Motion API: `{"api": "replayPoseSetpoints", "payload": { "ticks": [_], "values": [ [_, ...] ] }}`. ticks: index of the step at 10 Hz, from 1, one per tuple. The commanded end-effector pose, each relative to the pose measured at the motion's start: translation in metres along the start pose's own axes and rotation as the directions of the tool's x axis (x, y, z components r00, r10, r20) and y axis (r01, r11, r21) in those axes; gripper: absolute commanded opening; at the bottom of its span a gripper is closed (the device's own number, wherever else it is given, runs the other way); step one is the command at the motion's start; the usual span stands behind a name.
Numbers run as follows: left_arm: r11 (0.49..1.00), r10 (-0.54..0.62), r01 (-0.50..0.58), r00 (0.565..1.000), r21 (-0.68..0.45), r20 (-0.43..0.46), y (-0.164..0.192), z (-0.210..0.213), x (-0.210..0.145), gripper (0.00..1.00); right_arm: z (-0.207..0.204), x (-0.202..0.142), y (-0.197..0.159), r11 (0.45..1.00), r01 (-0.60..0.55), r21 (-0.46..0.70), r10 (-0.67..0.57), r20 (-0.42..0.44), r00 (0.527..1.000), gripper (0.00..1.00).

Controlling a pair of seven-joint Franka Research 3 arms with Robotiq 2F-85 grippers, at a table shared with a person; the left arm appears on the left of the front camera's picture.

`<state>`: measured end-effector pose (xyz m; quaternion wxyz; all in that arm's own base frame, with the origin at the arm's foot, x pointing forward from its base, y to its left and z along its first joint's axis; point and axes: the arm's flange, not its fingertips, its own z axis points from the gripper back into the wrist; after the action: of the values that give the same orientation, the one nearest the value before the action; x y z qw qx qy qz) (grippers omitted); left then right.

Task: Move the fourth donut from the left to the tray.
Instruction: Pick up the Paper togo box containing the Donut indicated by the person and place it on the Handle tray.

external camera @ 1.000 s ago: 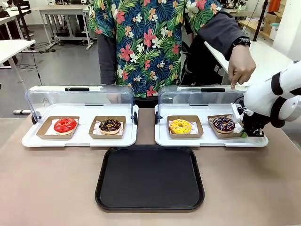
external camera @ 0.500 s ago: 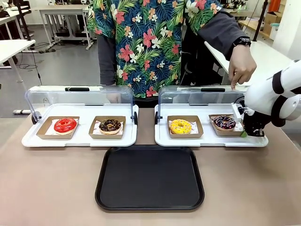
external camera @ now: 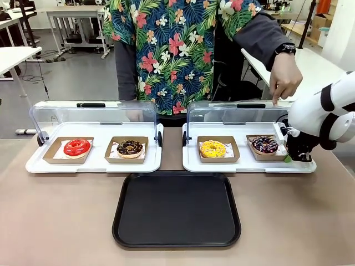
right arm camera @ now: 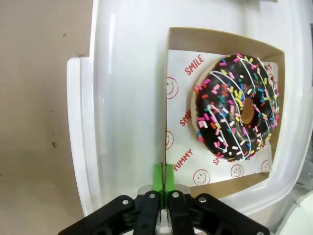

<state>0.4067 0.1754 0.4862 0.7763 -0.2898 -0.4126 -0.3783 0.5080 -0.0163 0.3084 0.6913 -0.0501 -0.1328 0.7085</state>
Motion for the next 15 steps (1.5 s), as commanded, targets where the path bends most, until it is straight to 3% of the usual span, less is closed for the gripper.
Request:
{"api": "replayPoseSetpoints", "payload": {
  "ticks": [1, 5, 7, 11, 12, 15],
  "values": [
    [1.0, 0.0, 0.0, 1.0, -0.002, 0.027, -0.001, 0.0, 0.002, 1.0, 0.029, 0.019, 0.013, 0.996, 0.022, -0.082, -0.021, 0.014, 1.0, 0.02],
    [1.0, 0.0, 0.0, 1.0, -0.002, 0.027, -0.001, 0.0, 0.002, 1.0, 0.073, 0.067, 0.044, 0.985, 0.125, -0.117, -0.113, 0.106, 0.988, 0.02],
    [1.0, 0.0, 0.0, 1.0, -0.002, 0.027, -0.001, 0.0, 0.002, 1.0, 0.083, 0.102, 0.07, 0.975, 0.175, -0.135, -0.164, 0.089, 0.982, 0.02],
    [1.0, 0.0, 0.0, 1.0, -0.002, 0.027, -0.001, 0.0, 0.002, 1.0, 0.075, 0.167, 0.113, 0.995, 0.083, -0.063, -0.077, 0.095, 0.993, 0.02],
    [1.0, 0.0, 0.0, 1.0, -0.002, 0.027, -0.001, 0.0, 0.002, 1.0, 0.08, 0.151, 0.069, 0.989, 0.122, -0.083, -0.111, 0.117, 0.987, 0.02],
    [1.0, 0.0, 0.0, 1.0, -0.002, 0.027, -0.001, 0.0, 0.002, 1.0, 0.08, 0.151, 0.069, 0.989, 0.122, -0.083, -0.111, 0.117, 0.987, 0.02]
  ]
}}
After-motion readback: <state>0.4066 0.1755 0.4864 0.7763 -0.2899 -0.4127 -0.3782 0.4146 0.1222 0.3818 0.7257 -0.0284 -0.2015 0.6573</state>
